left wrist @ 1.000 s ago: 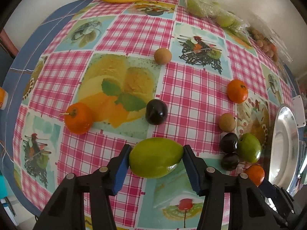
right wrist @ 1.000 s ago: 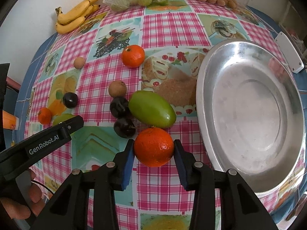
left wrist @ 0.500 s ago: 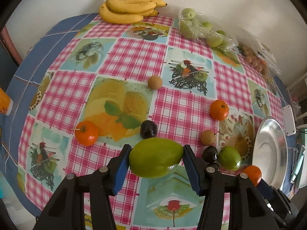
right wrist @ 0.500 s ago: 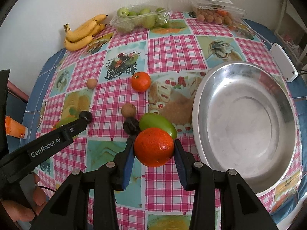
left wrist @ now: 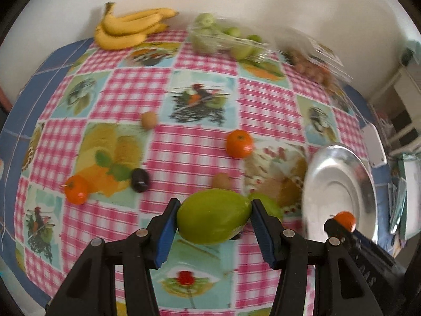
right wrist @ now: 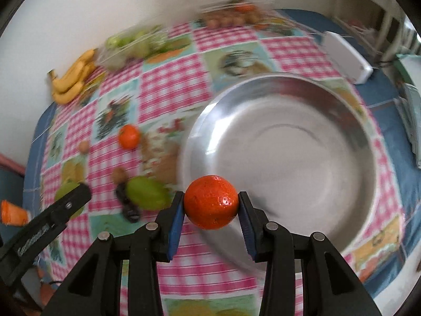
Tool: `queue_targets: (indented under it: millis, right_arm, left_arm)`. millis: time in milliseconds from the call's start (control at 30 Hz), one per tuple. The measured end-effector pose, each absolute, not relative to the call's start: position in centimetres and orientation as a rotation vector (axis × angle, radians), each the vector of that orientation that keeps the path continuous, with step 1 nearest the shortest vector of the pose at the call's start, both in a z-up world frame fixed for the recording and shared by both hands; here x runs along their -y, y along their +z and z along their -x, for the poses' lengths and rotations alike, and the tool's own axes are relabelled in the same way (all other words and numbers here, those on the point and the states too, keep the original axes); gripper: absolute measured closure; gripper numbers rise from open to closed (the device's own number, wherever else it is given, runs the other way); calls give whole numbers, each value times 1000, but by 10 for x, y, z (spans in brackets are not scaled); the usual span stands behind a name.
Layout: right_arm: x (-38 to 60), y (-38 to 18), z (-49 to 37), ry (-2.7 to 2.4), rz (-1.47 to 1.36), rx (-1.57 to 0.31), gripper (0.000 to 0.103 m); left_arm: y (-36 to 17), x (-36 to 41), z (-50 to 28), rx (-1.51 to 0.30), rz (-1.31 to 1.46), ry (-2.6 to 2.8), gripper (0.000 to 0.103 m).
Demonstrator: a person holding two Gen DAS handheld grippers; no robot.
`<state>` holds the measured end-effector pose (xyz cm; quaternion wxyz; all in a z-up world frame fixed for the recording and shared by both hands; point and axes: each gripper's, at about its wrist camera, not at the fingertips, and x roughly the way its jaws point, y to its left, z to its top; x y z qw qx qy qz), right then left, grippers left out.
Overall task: Organize fruits
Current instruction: 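Carry the green fruit with the left tool while the right tool carries the tangerine over the steel plate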
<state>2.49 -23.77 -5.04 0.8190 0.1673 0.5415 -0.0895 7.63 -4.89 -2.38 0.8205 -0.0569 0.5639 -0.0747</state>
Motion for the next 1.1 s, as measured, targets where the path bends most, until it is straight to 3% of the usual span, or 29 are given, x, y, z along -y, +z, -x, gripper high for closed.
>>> queue_targets:
  millis: [567, 1100]
  right_arm:
    - [336, -52, 2, -396, -471, -1119, 61]
    - [338, -79, 1, -405, -473, -1232, 61]
  left_arm:
    - [-23, 167, -49, -1127, -111, -418, 46]
    - [-50, 188, -42, -1159, -197, -451, 46]
